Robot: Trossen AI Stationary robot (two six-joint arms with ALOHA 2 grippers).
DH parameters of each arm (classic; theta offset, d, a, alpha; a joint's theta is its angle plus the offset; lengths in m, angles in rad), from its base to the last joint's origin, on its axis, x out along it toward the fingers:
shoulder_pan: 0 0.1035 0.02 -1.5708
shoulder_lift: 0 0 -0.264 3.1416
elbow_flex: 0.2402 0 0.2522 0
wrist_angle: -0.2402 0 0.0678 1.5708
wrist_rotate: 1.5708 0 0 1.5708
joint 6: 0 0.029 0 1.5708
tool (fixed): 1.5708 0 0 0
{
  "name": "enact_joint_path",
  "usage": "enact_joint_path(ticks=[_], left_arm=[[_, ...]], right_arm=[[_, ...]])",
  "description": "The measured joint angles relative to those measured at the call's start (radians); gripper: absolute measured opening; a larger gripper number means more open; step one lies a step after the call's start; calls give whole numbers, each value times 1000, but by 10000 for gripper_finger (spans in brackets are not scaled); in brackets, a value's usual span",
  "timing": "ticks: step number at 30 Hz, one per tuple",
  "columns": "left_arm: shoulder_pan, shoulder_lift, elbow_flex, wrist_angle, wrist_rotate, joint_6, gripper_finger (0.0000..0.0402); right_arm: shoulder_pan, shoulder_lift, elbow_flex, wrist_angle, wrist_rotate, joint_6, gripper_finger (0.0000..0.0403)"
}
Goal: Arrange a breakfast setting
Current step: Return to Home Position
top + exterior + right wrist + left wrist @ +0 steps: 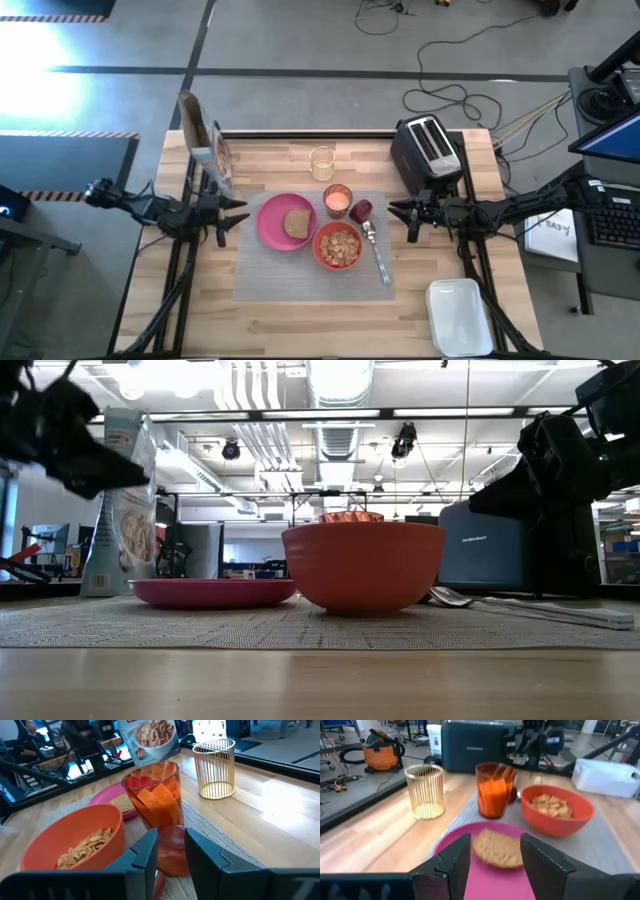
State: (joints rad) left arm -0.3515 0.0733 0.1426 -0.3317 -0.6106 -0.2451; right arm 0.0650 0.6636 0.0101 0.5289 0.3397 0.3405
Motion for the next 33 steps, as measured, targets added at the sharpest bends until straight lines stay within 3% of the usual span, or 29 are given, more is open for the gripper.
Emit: enact_joint_path(ticks=[7,33], left_arm=[[1,-73,13,3,18,-3,155],[2,-59,284,0,19,-3,155]], right_arm=[[0,0,0,1,0,0,86],[0,0,0,0,-1,0,86]])
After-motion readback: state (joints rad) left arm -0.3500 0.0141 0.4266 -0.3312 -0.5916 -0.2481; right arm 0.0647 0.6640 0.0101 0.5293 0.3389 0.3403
